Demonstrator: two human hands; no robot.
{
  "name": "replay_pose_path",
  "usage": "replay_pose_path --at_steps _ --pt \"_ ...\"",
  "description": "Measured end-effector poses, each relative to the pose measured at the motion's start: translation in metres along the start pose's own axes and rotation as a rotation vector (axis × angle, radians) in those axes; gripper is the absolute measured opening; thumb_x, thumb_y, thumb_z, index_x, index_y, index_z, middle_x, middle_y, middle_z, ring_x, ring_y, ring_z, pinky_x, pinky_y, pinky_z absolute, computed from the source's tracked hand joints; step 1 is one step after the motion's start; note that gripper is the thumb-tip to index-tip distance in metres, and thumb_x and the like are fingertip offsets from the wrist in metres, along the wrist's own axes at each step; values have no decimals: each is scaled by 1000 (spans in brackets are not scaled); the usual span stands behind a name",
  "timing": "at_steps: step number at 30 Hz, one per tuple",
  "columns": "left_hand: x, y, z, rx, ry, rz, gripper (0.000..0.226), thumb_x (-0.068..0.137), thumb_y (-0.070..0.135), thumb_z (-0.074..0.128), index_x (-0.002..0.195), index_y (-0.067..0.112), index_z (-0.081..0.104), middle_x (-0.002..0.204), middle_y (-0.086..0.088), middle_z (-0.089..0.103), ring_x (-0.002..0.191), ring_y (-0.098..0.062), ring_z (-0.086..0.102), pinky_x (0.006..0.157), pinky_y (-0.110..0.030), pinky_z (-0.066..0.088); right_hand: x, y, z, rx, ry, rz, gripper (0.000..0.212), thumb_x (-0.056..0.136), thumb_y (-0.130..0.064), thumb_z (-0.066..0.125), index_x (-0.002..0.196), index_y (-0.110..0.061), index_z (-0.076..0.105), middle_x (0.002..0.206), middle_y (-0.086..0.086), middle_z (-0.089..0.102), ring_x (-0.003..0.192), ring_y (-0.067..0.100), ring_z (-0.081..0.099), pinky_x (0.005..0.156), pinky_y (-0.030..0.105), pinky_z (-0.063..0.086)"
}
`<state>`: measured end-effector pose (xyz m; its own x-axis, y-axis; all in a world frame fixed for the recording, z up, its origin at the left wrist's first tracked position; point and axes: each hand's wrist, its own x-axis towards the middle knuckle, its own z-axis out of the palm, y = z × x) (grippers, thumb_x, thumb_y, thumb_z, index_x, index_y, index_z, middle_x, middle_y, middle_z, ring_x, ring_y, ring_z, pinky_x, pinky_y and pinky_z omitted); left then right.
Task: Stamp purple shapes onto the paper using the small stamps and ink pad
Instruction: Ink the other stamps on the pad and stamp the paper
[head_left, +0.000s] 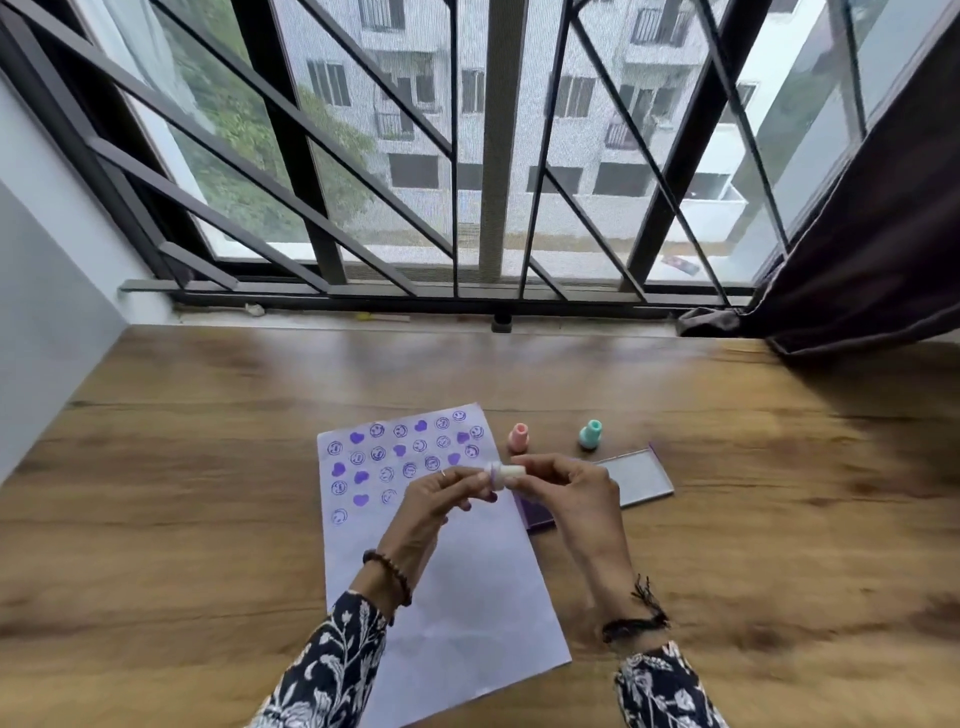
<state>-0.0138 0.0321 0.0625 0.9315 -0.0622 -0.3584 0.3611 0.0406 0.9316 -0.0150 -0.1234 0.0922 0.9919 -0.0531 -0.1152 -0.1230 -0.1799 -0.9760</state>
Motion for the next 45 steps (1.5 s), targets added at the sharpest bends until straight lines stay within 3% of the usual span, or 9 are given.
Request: replay_pose_path --at_steps 3,6,10,22,27,30,35,38,45 --pt "7 -10 2 91 -32 71 17 85 19 59 77 25 73 68 11 75 71 4 61 61 -4 41 11 6 0 -133 -25 30 10 67 -24 80 72 -31 74 70 -15 74 72 -3 68 67 10 52" --pt "21 -24 6 409 95 138 18 84 27 60 101 25 67 102 3 71 93 -10 60 83 -23 31 30 13 2 -470 58 -40 9 80 -21 68 88 -21 73 88 -2 71 77 9 62 66 18 43" --pt "38 -29 10 888 284 322 44 86 29 57 128 26 46 122 1 60 112 -19 51 84 -28 19 59 14 -4 -808 186 -172 18 89 -11 55 104 -12 65 109 9 58 84 23 61 67 22 39" --pt "51 -42 2 837 314 337 48 85 19 55 130 27 42 116 4 61 107 -15 52 80 -20 13 82 27 3 -916 176 -226 26 86 -15 57 112 -18 61 112 5 58 89 23 62 68 32 50" --pt "51 -33 6 764 337 369 37 86 17 57 123 19 52 123 -2 61 115 -20 53 96 -29 24 80 24 23 -898 -62 -167 25 89 -15 51 112 -17 60 110 9 65 100 27 58 81 37 51" --pt "42 -22 12 477 300 348 33 83 13 63 116 15 59 119 -6 64 109 -16 57 94 -23 41 70 22 20 -644 -11 -115 15 86 -14 58 98 -16 67 92 3 69 93 22 61 83 39 52" --pt "29 -4 10 104 280 290 25 78 18 69 101 27 66 102 -1 72 94 -11 66 78 -16 53 45 11 19 279 -139 126 15 83 -18 66 78 -29 74 78 -12 76 80 2 69 64 11 53" --pt "19 4 16 37 270 323 19 74 21 73 88 33 70 89 8 73 86 -5 67 75 -16 54 37 13 16 527 -192 237 13 83 -21 64 92 -16 73 87 -4 76 89 9 68 70 14 55" --pt "6 17 27 51 306 465 22 66 37 74 84 24 71 84 4 72 74 -7 64 64 -14 50 20 7 21 818 -169 363 21 75 -28 63 79 -15 78 78 -3 76 73 5 68 68 15 58"
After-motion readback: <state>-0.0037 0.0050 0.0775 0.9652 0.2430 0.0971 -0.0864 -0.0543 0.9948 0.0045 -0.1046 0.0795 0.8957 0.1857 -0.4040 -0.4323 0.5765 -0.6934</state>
